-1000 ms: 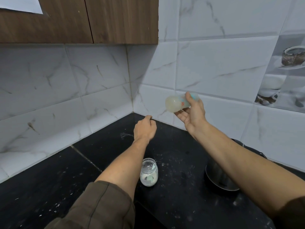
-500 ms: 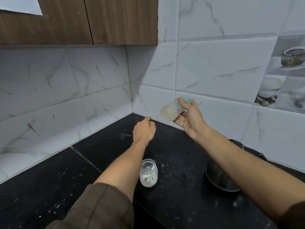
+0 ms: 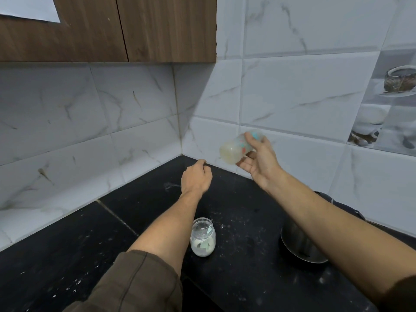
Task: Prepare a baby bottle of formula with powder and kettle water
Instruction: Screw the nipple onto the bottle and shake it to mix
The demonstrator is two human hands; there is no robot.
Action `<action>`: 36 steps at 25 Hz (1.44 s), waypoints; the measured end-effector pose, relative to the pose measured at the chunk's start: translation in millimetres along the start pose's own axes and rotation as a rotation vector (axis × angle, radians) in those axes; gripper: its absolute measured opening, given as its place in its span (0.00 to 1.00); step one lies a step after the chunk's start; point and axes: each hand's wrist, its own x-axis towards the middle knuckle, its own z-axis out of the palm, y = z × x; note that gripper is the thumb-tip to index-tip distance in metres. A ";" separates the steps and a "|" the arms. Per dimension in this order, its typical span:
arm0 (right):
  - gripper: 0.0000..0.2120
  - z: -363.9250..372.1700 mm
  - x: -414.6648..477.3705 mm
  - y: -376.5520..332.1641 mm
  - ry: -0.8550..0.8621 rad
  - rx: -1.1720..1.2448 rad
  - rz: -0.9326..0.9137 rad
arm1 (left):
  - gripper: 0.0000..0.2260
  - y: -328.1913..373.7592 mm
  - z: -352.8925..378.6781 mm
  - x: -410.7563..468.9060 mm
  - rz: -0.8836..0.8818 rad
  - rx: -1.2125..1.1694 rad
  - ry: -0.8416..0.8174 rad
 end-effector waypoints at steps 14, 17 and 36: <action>0.26 4.3 -11.0 6.6 -0.225 -0.217 0.026 | 0.18 0.4 4.9 3.3 0.018 0.045 -0.017; 0.26 4.4 -9.1 6.7 -0.190 -0.190 -0.019 | 0.17 1.1 3.9 2.3 0.017 0.042 -0.013; 0.18 -0.2 3.7 0.1 0.103 0.118 0.010 | 0.20 0.0 1.8 -3.2 -0.004 0.011 0.006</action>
